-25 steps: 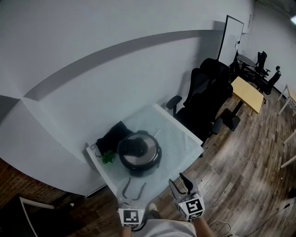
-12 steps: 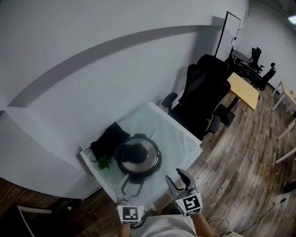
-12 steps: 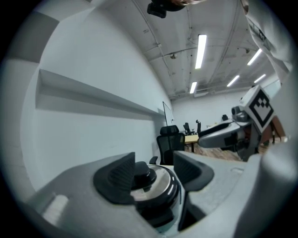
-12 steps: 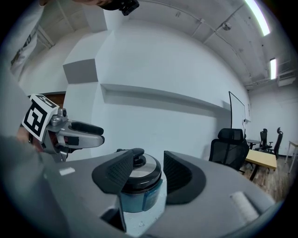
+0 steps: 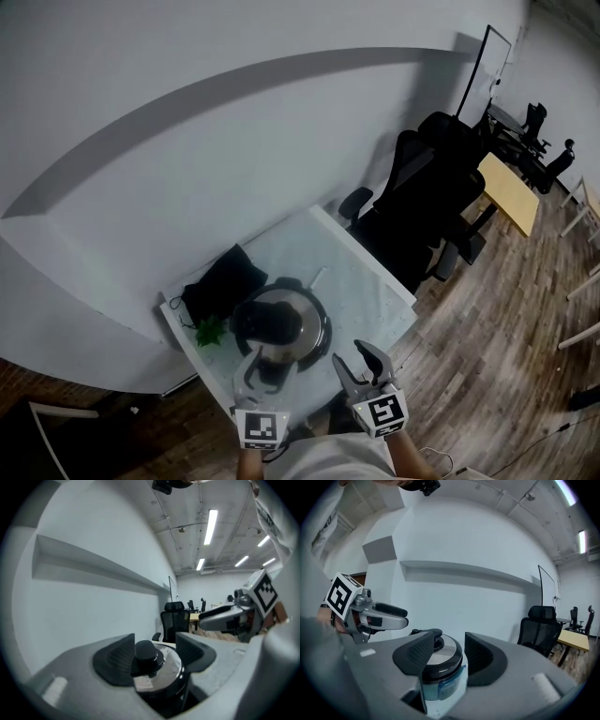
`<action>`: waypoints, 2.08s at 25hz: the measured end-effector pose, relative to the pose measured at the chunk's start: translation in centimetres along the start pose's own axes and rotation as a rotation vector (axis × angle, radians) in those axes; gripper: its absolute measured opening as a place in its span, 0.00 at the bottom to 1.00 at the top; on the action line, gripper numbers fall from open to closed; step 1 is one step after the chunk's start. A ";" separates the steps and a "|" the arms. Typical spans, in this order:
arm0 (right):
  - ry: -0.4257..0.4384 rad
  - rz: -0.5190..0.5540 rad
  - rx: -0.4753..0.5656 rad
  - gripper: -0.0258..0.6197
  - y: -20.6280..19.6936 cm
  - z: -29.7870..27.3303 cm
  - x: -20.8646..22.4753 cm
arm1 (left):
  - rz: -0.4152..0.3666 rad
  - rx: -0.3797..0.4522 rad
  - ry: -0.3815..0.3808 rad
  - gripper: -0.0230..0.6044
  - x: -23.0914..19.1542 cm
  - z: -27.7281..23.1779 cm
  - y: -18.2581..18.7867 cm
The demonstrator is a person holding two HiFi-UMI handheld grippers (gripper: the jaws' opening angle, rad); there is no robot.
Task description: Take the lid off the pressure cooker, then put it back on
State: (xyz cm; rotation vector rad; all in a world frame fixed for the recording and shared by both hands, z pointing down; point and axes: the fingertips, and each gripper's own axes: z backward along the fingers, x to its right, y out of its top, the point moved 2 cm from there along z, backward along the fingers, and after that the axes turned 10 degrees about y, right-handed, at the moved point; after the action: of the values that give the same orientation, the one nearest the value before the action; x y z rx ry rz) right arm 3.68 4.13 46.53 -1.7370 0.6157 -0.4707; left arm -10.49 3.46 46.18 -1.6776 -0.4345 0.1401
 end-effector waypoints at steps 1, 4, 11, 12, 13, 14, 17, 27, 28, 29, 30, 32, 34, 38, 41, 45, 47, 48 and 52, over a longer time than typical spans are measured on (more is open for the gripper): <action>0.015 -0.001 -0.011 0.33 0.1 -0.6 0.4 | -0.008 -0.004 0.008 0.47 -0.1 -0.6 -0.1; 0.069 0.005 -0.040 0.33 0.2 -2.3 1.9 | -0.011 -0.036 0.042 0.49 -0.5 -2.1 -0.6; 0.254 0.015 -0.058 0.33 0.3 -6.5 4.5 | 0.025 -0.160 0.131 0.49 -1.0 -5.4 -1.8; 0.277 0.019 -0.069 0.33 0.4 -7.0 4.7 | 0.030 -0.182 0.143 0.49 -1.0 -5.8 -2.0; 0.304 0.018 -0.073 0.33 0.4 -7.6 4.9 | 0.034 -0.206 0.155 0.50 -1.0 -6.2 -2.3; 0.336 0.012 -0.067 0.33 0.0 -8.0 5.0 | 0.037 -0.231 0.166 0.50 -0.9 -6.6 -2.5; 0.429 0.013 -0.052 0.33 -0.8 -9.3 5.5 | 0.041 -0.302 0.195 0.52 -0.8 -7.6 -3.3; 0.629 0.032 -0.104 0.33 -2.3 -12.4 6.1 | 0.075 -0.452 0.241 0.59 -1.5 -10.4 -5.4; 0.643 0.034 -0.108 0.33 -2.3 -12.5 6.1 | 0.079 -0.467 0.242 0.59 -1.6 -10.5 -5.5; 0.657 0.036 -0.114 0.33 -2.4 -12.7 6.2 | 0.083 -0.482 0.243 0.59 -1.7 -10.7 -5.6; 0.669 0.037 -0.119 0.33 -2.5 -12.8 6.2 | 0.085 -0.498 0.244 0.59 -1.8 -10.8 -5.8; 0.688 0.038 -0.121 0.33 -2.6 -13.0 6.4 | 0.086 -0.528 0.239 0.58 -1.8 -11.1 -6.3; 0.701 0.038 -0.117 0.33 -2.6 -13.2 6.6 | 0.087 -0.554 0.229 0.55 -1.6 -11.4 -6.9; 0.723 0.034 -0.121 0.33 -2.5 -13.4 6.8 | 0.086 -0.597 0.216 0.48 -1.4 -11.8 -7.7; 0.736 0.032 -0.128 0.33 -2.7 -13.4 7.0 | 0.094 -0.621 0.201 0.48 -1.3 -12.0 -8.0; 0.748 0.037 -0.138 0.33 -3.1 -13.7 6.6 | 0.098 -0.626 0.175 0.48 -1.3 -12.2 -8.1; 0.752 0.042 -0.148 0.33 -3.1 -13.8 6.0 | 0.098 -0.618 0.170 0.48 -1.3 -12.3 -8.0; 0.751 0.046 -0.149 0.33 -3.0 -13.9 5.7 | 0.099 -0.612 0.171 0.48 -1.3 -12.3 -8.0; 0.724 0.052 -0.147 0.33 -3.0 -14.2 4.8 | 0.103 -0.612 0.172 0.48 -1.5 -12.4 -7.9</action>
State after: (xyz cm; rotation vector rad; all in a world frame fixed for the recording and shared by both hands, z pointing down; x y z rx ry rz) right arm -0.73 -9.10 52.86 -1.6615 1.2254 -1.0551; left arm -9.26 -7.79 55.63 -2.2936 -0.2720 -0.0719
